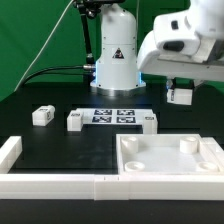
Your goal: Assemble one leg
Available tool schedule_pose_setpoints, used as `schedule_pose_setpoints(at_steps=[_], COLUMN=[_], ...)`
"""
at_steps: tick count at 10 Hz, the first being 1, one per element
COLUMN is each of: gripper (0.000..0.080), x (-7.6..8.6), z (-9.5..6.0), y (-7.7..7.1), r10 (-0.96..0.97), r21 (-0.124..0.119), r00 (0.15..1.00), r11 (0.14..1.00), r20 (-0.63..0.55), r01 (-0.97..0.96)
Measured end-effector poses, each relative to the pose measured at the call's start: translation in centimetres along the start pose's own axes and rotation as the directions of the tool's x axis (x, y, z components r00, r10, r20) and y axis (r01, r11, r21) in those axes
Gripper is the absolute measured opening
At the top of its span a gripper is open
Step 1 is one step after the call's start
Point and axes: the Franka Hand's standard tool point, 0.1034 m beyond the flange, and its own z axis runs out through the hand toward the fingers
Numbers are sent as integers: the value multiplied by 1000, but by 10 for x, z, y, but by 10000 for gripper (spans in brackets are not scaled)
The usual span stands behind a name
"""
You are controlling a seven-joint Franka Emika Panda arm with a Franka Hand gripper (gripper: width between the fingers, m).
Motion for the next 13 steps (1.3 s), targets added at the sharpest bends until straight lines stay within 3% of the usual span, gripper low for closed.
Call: schedule_pose_setpoints(at_steps=[2,3,5,8,10,13], gripper=[287,288,288,288,288,288], x=[23,38,30,31,39,37], z=[-17,-25,-22,-28,-35,-32], y=[-10,-14,-21,-30,-27,-28], r10=[-19,-59,-35,22,15,13], r21=[30,35,74,150,143,143], r00=[985,952,873,690,691,694], r11=[999,997,994,981,981,981], r20=[-169,-300,-486,-724,-722,-720], r01=[24,73,81,126,128,130])
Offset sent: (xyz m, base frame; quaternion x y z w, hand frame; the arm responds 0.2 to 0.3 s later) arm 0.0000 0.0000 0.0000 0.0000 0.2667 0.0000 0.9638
